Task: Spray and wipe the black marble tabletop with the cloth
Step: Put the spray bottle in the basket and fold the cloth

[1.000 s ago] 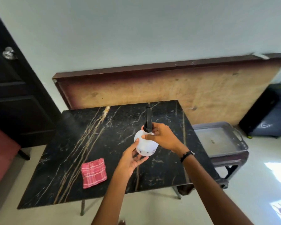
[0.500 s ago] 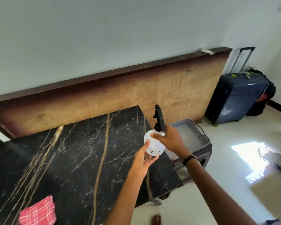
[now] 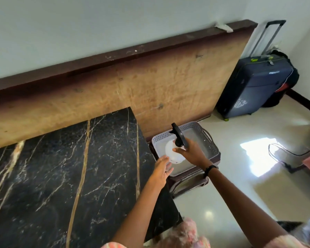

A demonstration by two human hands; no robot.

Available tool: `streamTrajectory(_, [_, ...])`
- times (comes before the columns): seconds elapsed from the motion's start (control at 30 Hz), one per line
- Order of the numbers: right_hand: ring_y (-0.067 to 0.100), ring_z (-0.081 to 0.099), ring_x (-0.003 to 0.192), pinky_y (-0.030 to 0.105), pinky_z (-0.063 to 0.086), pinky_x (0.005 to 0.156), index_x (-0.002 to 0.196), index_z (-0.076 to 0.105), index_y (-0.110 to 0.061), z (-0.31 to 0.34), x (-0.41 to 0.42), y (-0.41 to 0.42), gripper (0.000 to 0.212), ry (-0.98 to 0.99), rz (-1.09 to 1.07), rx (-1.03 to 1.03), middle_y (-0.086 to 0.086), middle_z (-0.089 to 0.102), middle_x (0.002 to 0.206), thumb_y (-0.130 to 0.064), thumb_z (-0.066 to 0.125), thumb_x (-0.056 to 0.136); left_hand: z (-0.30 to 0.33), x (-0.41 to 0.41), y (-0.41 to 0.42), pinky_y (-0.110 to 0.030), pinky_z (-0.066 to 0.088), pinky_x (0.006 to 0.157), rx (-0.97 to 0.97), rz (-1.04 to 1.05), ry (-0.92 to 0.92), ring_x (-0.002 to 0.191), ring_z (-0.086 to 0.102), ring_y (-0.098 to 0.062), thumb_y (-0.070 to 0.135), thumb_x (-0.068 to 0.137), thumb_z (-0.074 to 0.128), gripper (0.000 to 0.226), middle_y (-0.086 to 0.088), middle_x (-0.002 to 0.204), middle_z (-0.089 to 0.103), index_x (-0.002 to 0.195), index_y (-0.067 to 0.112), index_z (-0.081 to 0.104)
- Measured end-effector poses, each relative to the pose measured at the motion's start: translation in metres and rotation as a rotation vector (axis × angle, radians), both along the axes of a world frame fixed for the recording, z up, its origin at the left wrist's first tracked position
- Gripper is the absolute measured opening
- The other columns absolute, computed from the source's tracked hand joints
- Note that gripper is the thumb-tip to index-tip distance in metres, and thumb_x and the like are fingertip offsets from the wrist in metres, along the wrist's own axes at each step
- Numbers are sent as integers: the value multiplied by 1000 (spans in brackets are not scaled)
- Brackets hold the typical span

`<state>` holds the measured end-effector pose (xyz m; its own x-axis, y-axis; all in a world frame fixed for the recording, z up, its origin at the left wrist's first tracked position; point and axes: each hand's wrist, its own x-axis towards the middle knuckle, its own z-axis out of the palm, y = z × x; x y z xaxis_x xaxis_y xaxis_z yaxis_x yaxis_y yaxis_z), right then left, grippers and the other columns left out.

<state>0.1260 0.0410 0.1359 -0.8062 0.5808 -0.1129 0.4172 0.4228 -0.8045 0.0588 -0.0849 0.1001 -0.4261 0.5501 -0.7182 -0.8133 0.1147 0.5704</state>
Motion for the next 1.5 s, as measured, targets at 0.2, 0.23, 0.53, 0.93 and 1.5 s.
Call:
streamTrajectory(0.2, [18, 59, 88, 19, 44, 77, 110, 61, -1, -63, -17, 42, 33, -98, 25, -53, 7, 67, 97, -12, 74, 81, -36, -10, 42, -39, 39, 107, -159, -64, 21, 133, 43, -28, 7, 97, 46, 43, -14, 146, 43, 140, 10, 39])
streamTrajectory(0.23, [20, 60, 89, 25, 46, 79, 111, 61, -1, -74, -20, 46, 33, -112, 18, -65, 10, 68, 99, -12, 73, 81, -43, -10, 49, -39, 40, 106, -183, -68, 22, 133, 44, -27, 7, 97, 46, 44, -13, 146, 43, 140, 10, 38])
streamTrajectory(0.53, [27, 65, 86, 22, 43, 72, 103, 64, -2, -164, -52, 74, 29, -156, 57, -113, 13, 71, 95, -9, 76, 77, -112, -30, 93, -36, 37, 109, -345, -31, 3, 136, 39, -23, 11, 99, 42, 47, -9, 151, 36, 144, 14, 32])
streamTrajectory(0.93, [23, 67, 85, -6, 33, 73, 105, 64, 0, -188, -71, 81, 32, -182, 106, -120, 13, 73, 95, -6, 76, 76, -134, -43, 104, -36, 38, 108, -401, 59, -28, 136, 38, -24, 11, 99, 41, 47, -9, 152, 35, 145, 14, 30])
streamTrajectory(1.5, [11, 67, 85, 9, 49, 76, 104, 65, -8, -44, -48, 35, 26, 138, -26, -47, 1, 70, 99, 10, 57, 86, -17, -42, 7, -27, 54, 89, -96, 196, 282, 103, 67, -13, 20, 94, 53, 17, -2, 117, 68, 103, 16, 67])
